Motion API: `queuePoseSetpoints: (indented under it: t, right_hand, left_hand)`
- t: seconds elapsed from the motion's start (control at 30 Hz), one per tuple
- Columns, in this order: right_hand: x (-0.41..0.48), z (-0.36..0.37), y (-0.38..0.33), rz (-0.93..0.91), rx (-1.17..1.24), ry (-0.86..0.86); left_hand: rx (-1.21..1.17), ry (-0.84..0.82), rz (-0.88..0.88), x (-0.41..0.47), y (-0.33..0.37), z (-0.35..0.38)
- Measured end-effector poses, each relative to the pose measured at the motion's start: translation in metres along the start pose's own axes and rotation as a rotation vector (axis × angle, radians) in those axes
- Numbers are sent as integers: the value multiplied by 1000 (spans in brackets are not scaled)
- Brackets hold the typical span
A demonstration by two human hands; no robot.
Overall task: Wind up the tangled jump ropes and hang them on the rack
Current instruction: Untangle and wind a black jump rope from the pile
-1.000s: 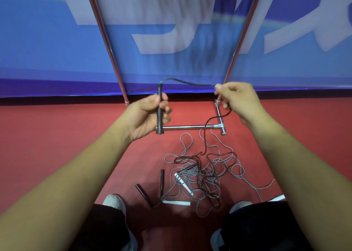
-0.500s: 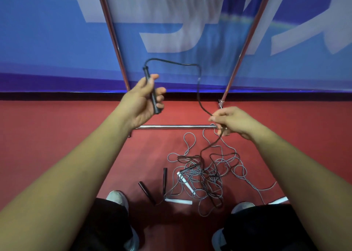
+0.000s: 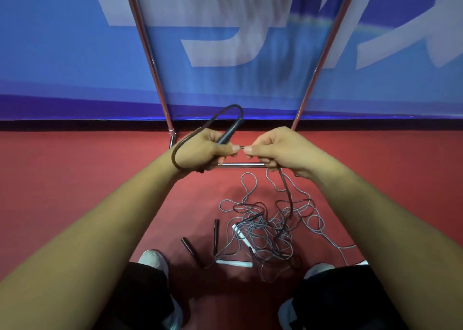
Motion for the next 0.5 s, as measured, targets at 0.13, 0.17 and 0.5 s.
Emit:
queuePoseSetpoints:
  t: [0.13,0.17,0.5]
  right_hand:
    - [0,-18,40,138,-415,-66]
    - [1,-23,56,184,-425,-68]
    - [6,-41,119,251,34,197]
  left_hand:
    - [-386,208,-8,7,-10,-29]
    - [-448,271,-31,9,-17,-38]
    - [183,435,-469,8,-87,-100]
Point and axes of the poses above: each hand's wrist, its own x-axis towards the middle knuckle, its own z-axis out of the palm, y = z × x, the point moved 3 cm from there along x, towards the middle knuckle, and after that the axes turned 9 degrees about -y, right-handed, at the moved point
